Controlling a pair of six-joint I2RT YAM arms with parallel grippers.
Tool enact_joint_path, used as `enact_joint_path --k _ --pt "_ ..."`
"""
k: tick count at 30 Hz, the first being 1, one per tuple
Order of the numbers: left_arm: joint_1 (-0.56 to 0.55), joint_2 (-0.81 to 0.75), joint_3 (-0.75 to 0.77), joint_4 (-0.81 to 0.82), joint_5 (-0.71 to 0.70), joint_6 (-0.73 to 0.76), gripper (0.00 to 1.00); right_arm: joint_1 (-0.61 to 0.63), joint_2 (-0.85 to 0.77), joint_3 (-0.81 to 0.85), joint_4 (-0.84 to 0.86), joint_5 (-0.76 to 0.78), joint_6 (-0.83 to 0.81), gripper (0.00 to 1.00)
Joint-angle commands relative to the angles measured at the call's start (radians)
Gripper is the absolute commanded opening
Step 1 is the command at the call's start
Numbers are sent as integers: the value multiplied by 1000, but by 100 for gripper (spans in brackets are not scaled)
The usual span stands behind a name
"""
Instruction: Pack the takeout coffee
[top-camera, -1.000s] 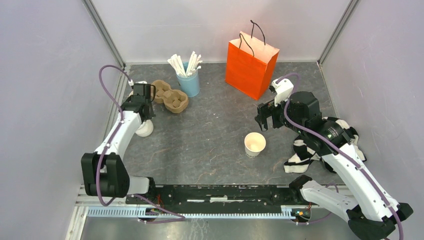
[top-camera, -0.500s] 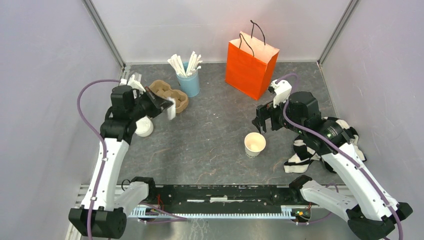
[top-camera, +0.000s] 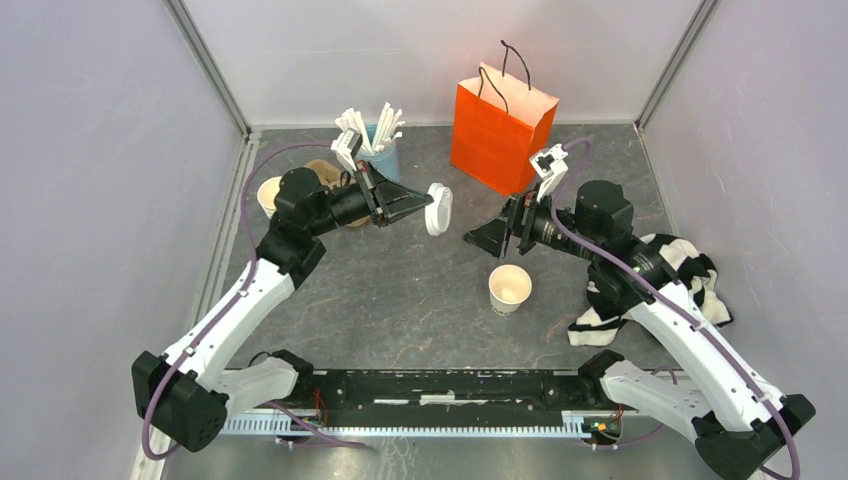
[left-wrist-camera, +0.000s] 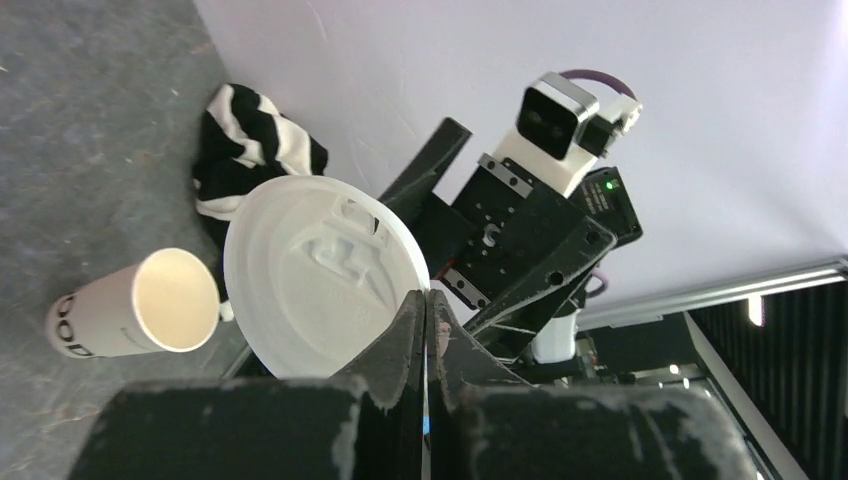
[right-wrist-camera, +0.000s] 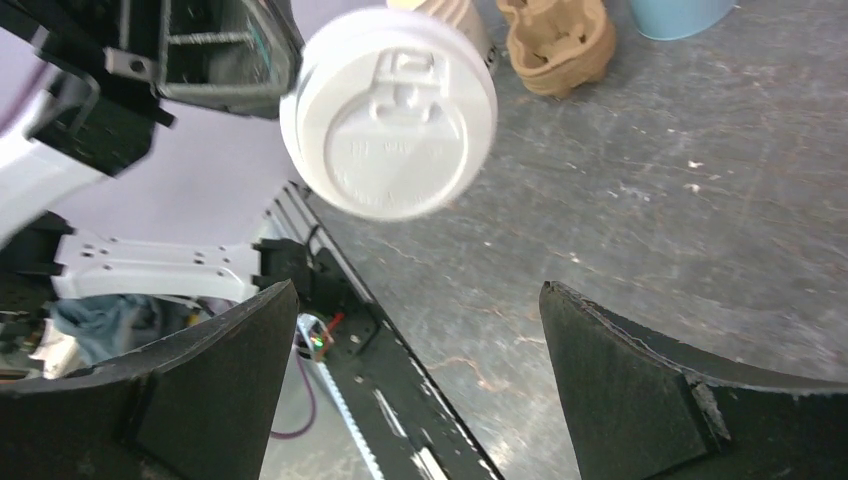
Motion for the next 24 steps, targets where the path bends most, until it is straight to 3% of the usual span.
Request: enact_joint_path --k 1,24 --pt "-49 10 -17 170 11 -119 2 0 -3 -16 188 -43 132 98" --pt "-138 72 -9 210 21 -139 2 -2 -12 -123 328 11 237 97"
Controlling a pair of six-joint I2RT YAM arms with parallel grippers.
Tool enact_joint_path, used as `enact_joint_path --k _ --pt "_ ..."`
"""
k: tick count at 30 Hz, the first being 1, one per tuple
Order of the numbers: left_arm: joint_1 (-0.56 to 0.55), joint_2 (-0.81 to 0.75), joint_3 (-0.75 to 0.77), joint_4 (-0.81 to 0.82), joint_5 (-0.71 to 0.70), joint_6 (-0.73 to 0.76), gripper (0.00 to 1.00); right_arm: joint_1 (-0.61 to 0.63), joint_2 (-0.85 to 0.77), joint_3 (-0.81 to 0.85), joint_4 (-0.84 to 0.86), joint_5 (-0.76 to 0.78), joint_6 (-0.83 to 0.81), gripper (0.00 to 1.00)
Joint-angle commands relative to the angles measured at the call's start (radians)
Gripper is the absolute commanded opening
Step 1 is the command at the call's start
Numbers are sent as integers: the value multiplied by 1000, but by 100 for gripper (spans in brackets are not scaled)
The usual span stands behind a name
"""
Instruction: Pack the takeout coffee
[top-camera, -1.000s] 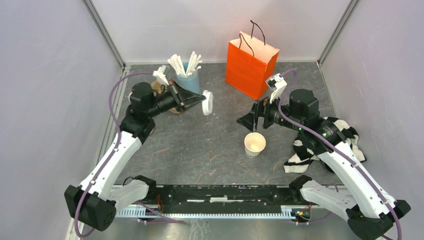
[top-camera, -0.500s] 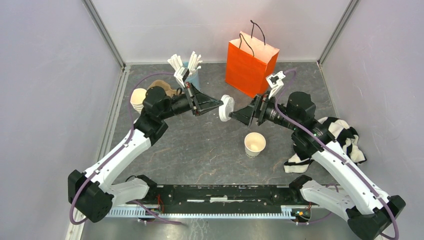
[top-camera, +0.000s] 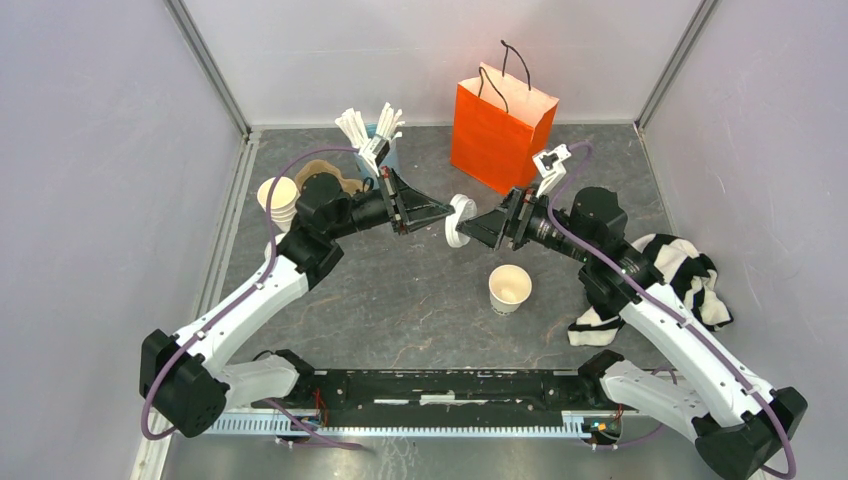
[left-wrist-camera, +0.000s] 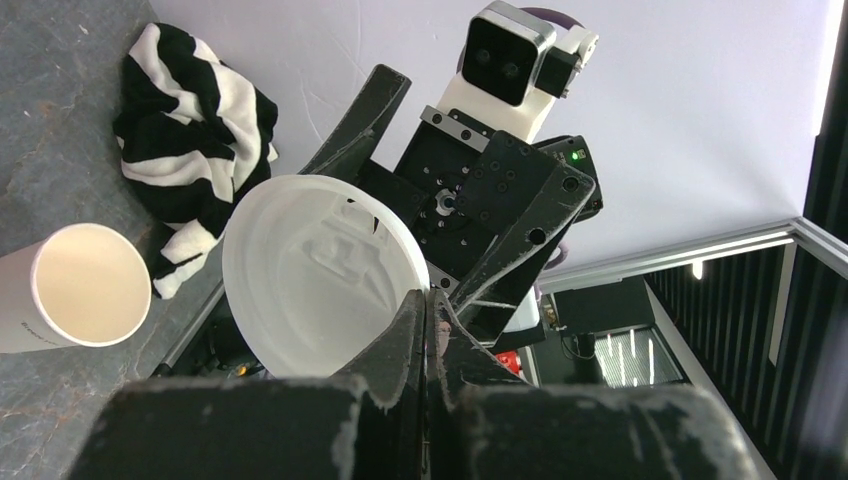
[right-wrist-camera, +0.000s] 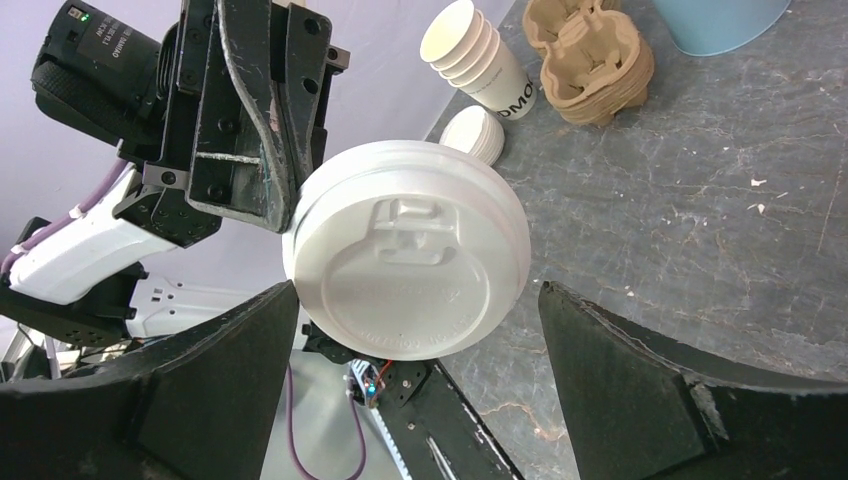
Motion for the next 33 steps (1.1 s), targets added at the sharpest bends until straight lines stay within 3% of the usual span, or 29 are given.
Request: enact_joint_path --k 1,16,33 --pt "-7 1 12 53 22 -27 2 0 -14 -6 82 6 21 98" --pt "-21 18 19 59 29 -32 2 0 2 -7 98 -6 28 96" --pt "-23 28 30 60 24 -33 2 0 6 -12 101 -4 19 87"
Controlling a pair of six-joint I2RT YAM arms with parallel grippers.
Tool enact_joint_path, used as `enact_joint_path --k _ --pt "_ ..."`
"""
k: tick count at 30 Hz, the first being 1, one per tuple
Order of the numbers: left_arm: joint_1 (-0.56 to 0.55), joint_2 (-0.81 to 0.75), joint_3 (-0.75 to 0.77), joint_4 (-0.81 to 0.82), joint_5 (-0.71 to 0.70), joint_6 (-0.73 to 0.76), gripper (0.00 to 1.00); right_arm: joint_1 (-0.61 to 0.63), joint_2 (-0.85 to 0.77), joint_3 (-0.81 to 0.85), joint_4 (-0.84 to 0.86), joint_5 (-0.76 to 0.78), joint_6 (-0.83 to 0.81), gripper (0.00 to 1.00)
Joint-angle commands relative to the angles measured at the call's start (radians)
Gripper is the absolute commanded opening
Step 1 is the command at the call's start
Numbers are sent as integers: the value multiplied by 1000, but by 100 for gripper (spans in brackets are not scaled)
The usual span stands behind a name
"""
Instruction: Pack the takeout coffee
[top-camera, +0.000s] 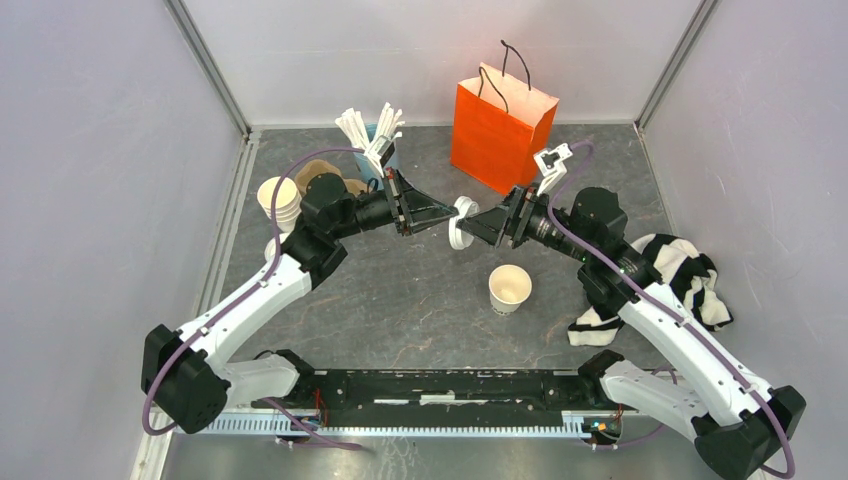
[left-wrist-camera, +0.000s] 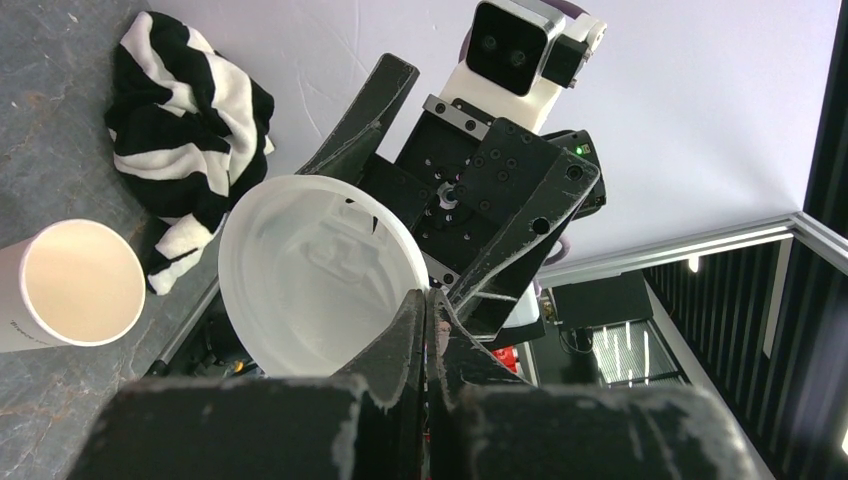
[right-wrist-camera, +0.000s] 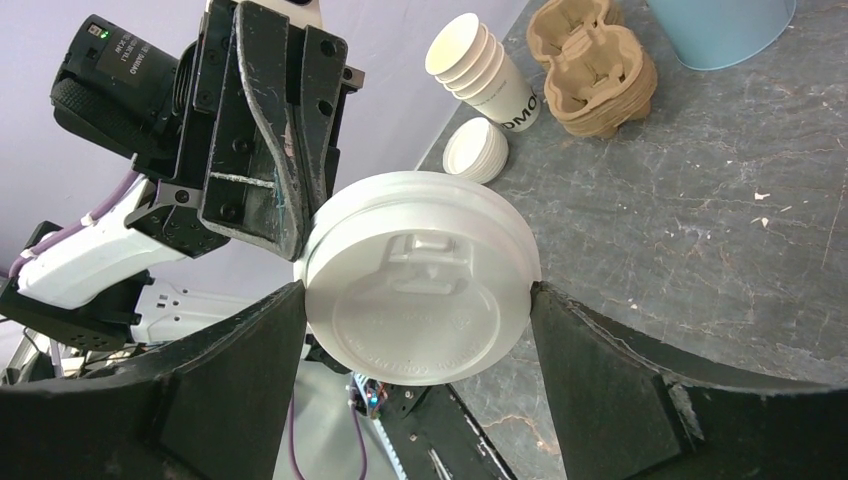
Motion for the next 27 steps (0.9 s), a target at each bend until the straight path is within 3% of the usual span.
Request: enact_joint_path --k 1,8,14,19,22,27 --pt "-5 11 30 44 22 -30 2 0 3 5 52 -4 1 87" --pt "-6 11 28 45 12 -29 3 -1 1 14 41 -5 -8 84" --pt "-6 -11 4 28 -11 -15 23 1 -23 4 12 30 -14 82" --pt "-3 -43 19 -114 -50 80 48 0 -47 8 -70 57 -49 80" --pt "1 -59 33 -225 -78 151 62 0 -65 39 -214 95 -141 79" --pt "2 -58 60 -379 -139 260 81 0 -65 162 -603 248 -421 80"
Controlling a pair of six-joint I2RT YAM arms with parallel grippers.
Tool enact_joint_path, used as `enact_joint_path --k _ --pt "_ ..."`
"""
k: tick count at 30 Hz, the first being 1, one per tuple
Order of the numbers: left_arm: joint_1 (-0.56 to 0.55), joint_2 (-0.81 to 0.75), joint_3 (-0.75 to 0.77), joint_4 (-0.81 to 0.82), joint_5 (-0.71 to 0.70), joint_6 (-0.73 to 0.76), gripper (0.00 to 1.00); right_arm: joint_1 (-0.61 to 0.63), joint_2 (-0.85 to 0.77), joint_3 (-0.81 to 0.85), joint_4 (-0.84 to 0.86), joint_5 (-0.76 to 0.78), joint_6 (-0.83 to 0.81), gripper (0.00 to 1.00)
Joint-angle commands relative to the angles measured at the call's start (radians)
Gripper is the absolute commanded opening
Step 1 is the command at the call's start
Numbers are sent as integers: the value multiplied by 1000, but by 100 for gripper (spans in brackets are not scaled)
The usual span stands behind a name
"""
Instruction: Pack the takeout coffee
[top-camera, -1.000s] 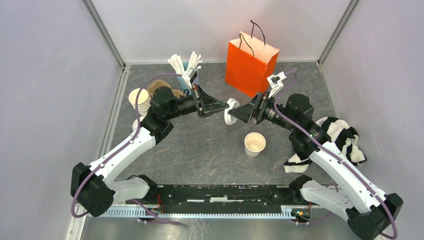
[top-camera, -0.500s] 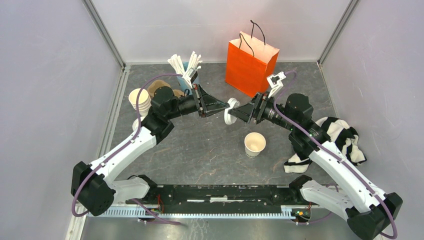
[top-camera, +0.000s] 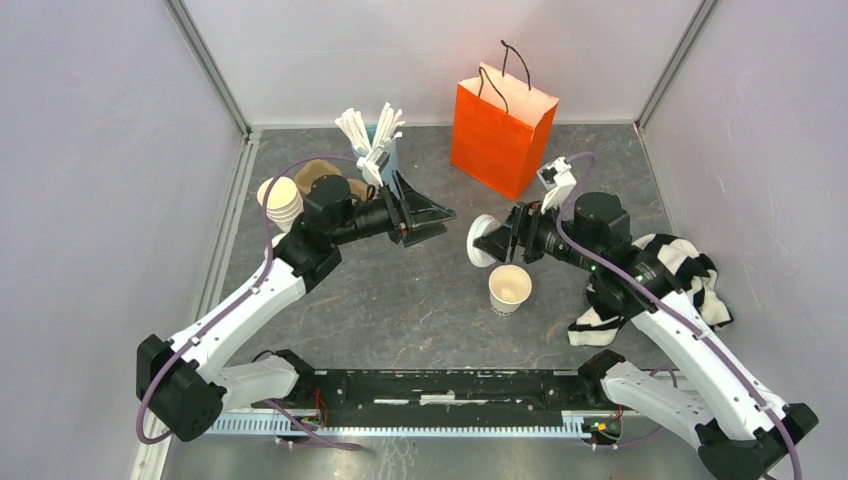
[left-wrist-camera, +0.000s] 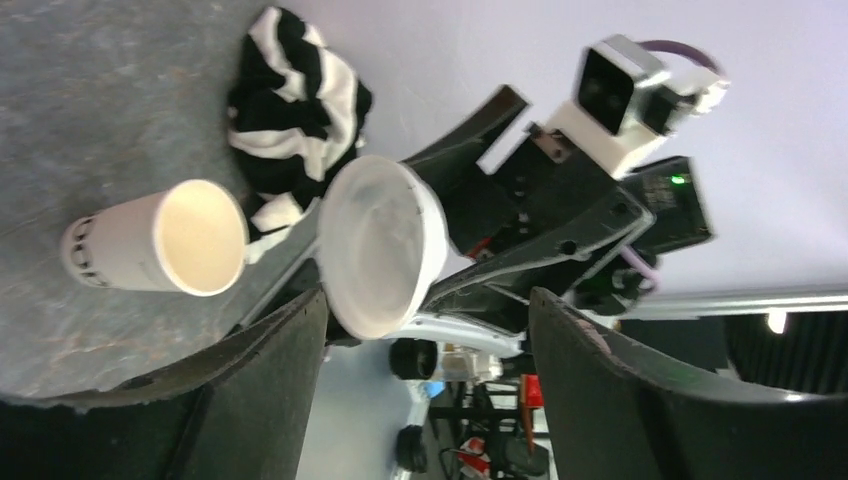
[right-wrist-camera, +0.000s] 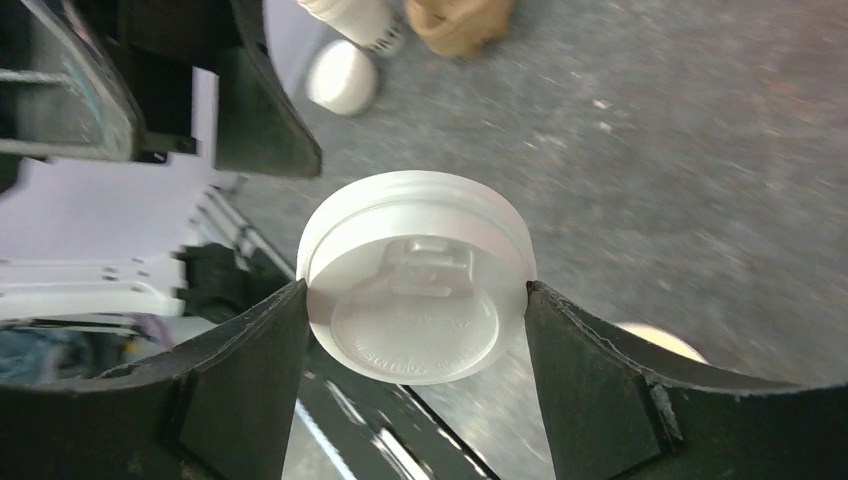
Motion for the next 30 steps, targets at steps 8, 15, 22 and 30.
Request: enact_joint_path --k 8,15,22,30 --pt "2 67 156 -501 -198 408 90 4 185 278 -690 215 -463 75" --pt "2 133 134 -512 -269 450 91 112 383 343 -840 404 -493 75" --pt "2 128 82 -521 -313 461 91 182 498 362 -882 466 -469 76" --pt "2 110 50 -540 -309 481 91 196 543 358 -800 420 -450 77"
